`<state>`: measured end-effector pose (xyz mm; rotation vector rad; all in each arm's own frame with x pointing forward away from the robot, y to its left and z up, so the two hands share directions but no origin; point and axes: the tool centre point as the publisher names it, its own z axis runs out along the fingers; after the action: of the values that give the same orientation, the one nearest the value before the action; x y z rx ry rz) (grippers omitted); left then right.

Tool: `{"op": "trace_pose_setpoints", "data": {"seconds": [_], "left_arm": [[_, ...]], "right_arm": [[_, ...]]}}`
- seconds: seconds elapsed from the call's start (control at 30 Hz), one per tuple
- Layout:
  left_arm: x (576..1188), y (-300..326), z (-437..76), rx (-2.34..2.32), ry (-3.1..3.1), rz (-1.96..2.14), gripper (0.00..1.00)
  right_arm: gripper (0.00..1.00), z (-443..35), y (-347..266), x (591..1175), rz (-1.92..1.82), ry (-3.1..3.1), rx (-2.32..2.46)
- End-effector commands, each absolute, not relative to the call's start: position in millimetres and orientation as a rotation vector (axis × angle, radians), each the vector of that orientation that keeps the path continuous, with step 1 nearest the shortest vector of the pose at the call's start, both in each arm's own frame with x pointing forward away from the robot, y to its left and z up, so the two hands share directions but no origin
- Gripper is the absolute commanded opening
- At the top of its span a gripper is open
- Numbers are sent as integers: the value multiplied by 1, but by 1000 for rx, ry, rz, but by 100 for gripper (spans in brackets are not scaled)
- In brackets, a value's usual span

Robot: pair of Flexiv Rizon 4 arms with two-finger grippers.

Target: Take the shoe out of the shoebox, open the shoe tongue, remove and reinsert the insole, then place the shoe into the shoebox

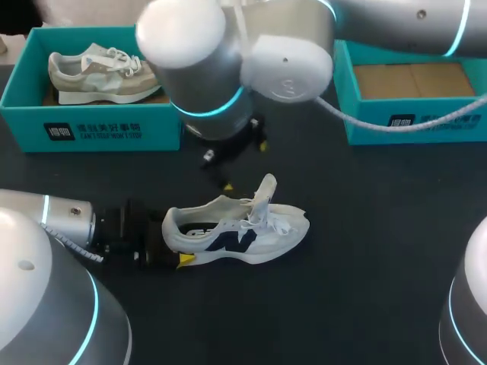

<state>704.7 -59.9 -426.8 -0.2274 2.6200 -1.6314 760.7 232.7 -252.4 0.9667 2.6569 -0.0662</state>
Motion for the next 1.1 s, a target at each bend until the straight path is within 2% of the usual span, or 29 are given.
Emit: {"op": "trace_pose_setpoints", "data": {"seconds": [0.03, 0.07, 0.1, 0.2, 1.03, 1.1], "left_arm": [[706, -62, -434, -228, 2623, -1629, 0], [706, -62, -434, -228, 2623, -1629, 0], [706, -62, -434, -228, 2623, -1629, 0], [706, -62, -434, -228, 2623, -1629, 0], [706, -62, -434, -228, 2623, -1629, 0], [706, -62, -434, -228, 2623, -1629, 0]], "right_arm": [[90, -254, 264, 756, 27, 2887, 606], [40, -254, 270, 753, 57, 2923, 545], [0, -255, 275, 749, 70, 2971, 490], [0, -260, 284, 734, 68, 3103, 359], [0, -260, 284, 734, 68, 3103, 359], [0, -279, 290, 729, 75, 3156, 273]]}}
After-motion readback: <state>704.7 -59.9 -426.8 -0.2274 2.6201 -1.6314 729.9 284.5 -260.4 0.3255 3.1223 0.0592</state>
